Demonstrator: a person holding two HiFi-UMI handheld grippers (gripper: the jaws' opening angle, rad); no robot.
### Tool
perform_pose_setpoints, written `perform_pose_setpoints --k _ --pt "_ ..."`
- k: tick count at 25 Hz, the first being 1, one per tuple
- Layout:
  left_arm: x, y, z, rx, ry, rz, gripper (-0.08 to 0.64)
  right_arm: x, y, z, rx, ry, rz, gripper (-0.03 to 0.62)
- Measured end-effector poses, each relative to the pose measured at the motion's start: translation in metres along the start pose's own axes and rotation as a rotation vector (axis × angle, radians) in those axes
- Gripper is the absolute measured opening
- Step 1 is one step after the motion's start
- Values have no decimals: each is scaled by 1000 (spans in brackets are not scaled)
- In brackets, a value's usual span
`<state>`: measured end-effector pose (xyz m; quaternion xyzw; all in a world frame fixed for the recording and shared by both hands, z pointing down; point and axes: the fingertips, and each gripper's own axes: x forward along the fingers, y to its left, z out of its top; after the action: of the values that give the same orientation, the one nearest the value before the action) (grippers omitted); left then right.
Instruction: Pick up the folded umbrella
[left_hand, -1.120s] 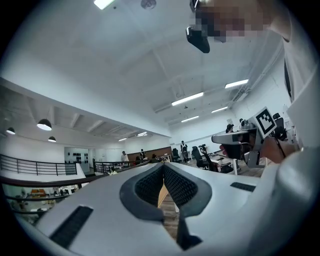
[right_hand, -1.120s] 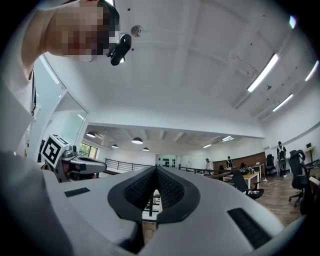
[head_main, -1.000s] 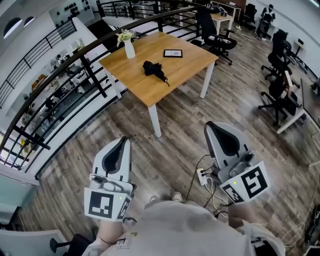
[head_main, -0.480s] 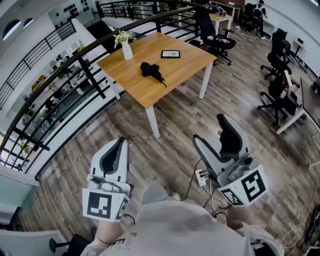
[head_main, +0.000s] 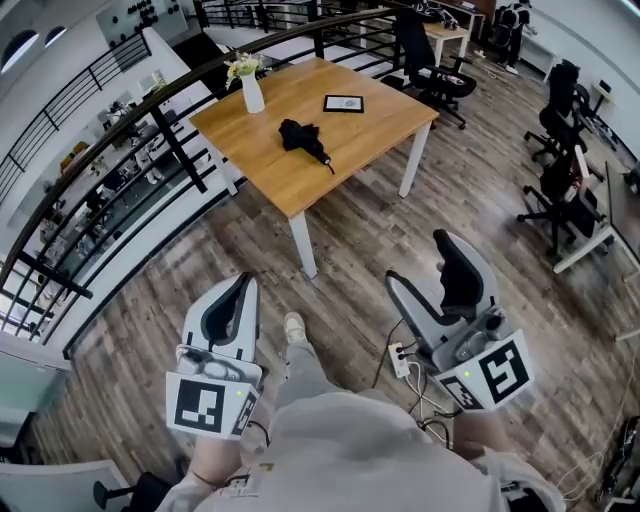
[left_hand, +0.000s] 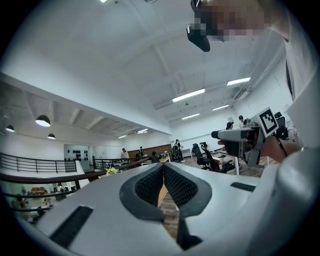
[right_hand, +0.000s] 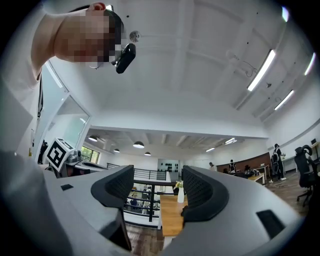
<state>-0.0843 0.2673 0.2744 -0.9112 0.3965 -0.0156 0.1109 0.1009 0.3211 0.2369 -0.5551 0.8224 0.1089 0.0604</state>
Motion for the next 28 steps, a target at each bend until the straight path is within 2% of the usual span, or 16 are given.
perform_pose_setpoints --k 4,8,12,19,25,28 --pt "25 23 -12 -13 -1 -4 18 36 -6 -16 32 -1 57 316" --pt "55 64 -21 -40 -7 11 18 90 -17 -27 7 24 76 316" --pt "92 117 -30 -65 -7 18 18 155 -27 -40 -3 57 83 316" --pt "173 222 -50 -66 12 -5 18 285 -53 -69 -11 106 74 316" --pt "239 308 -77 -69 38 -37 18 402 -71 -111 -44 167 80 316" --pt "266 339 -92 -66 52 -50 18 447 -87 -138 -23 202 60 316"
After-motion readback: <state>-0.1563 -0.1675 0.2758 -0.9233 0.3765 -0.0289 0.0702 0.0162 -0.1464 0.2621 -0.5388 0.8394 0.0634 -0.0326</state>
